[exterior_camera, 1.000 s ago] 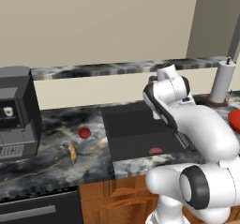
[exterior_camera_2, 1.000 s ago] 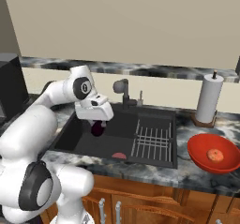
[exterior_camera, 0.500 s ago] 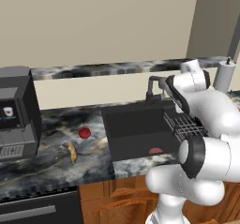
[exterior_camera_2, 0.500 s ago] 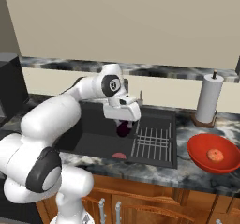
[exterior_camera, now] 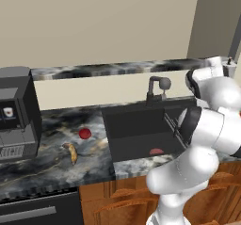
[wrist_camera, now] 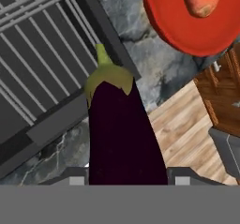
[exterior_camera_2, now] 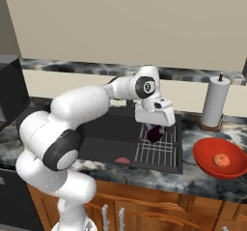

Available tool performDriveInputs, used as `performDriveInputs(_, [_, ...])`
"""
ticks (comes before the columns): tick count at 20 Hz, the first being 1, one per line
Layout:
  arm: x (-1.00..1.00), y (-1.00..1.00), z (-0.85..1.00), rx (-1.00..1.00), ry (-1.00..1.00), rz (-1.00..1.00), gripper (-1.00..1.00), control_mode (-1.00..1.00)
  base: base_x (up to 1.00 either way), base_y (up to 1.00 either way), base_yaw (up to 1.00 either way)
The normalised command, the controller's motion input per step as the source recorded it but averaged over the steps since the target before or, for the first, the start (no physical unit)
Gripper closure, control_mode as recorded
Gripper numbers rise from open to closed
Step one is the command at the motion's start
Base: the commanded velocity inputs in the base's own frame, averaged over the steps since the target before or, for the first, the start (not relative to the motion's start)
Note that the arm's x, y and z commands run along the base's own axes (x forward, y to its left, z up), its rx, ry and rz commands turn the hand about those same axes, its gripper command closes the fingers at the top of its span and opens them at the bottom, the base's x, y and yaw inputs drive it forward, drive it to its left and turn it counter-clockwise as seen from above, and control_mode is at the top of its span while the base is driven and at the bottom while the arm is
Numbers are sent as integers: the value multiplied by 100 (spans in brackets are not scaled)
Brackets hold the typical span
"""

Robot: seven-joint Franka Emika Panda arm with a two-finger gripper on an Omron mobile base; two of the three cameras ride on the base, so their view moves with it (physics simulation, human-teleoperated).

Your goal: There is a mixed pile of frozen fruits and vegetables on the counter. Locate all the frozen vegetables and place the items in a bowl on the counter. Take all the frozen fruits and defrost them in a running sink.

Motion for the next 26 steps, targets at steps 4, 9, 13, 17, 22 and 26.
performDriveInputs(4, [23, -94, 1, 5, 7, -6, 100, -100, 0, 0, 0])
performDriveInputs(9, [18, -93, 2, 7, 1, -3, 100, -100, 0, 0, 0])
performDriveInputs(13, [11, -69, 2, 8, -6, 5, 100, -100, 0, 0, 0])
performDriveInputs(17, [8, -82, -4, 9, -11, 5, 100, -100, 0, 0, 0])
performDriveInputs(22, [1, -35, -15, 4, -38, 9, 100, -100, 0, 0, 0])
performDriveInputs(26, [0, 2, -28, -5, -44, 11, 100, -100, 0, 0, 0])
